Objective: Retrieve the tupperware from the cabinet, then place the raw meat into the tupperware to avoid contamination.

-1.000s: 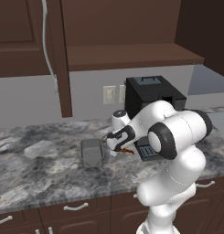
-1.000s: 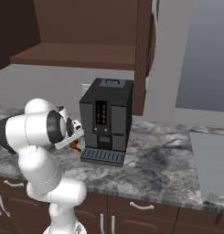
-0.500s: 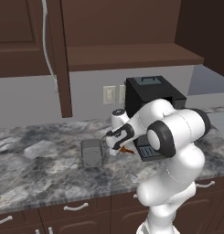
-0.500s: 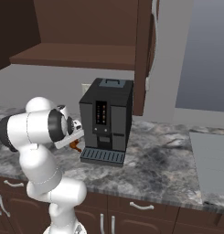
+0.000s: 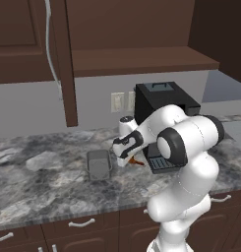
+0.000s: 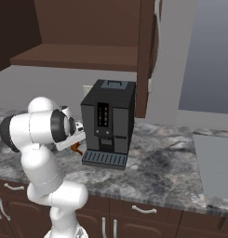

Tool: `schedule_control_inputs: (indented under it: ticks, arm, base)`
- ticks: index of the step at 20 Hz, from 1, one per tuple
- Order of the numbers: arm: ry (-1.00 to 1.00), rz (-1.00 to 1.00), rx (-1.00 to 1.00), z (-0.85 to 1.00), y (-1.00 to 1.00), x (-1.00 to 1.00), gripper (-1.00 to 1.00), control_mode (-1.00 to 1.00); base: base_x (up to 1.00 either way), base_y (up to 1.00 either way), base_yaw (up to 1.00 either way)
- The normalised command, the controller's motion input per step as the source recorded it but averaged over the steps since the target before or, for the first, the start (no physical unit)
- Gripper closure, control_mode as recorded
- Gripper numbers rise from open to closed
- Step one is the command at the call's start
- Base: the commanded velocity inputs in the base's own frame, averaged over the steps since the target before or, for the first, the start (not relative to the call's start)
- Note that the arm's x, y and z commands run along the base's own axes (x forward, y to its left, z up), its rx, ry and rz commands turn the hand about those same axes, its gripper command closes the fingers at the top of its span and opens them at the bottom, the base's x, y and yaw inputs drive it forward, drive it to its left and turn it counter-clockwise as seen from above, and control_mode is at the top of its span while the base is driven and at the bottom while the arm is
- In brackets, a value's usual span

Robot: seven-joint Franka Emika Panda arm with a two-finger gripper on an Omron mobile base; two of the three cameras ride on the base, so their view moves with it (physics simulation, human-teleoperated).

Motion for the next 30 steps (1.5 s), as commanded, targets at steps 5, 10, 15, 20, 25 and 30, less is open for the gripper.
schedule_control_inputs:
  ticks: [5,10,15,20,25,30]
  arm:
    - [0.03,-0.03,0.00,-0.19,0.00,0.00,1.00,-1.00]
    - [0.04,-0.03,0.00,-0.18,0.00,0.00,1.00,-1.00]
    - [0.01,0.00,0.00,-0.08,0.00,0.00,1.00,-1.00]
    - [-0.01,0.00,0.00,0.01,0.00,-0.02,1.00,-1.00]
    - [-0.06,0.00,0.00,0.19,0.00,-0.08,1.00,-1.00]
    - [-0.05,-0.01,0.00,0.32,0.01,-0.05,1.00,-1.00]
  base:
    - [0.00,0.00,0.00]
    - [0.00,0.00,0.00]
    - [0.00,0.00,0.00]
    - [0.00,0.00,0.00]
    - [0.00,0.00,0.00]
    - [0.00,0.00,0.00]
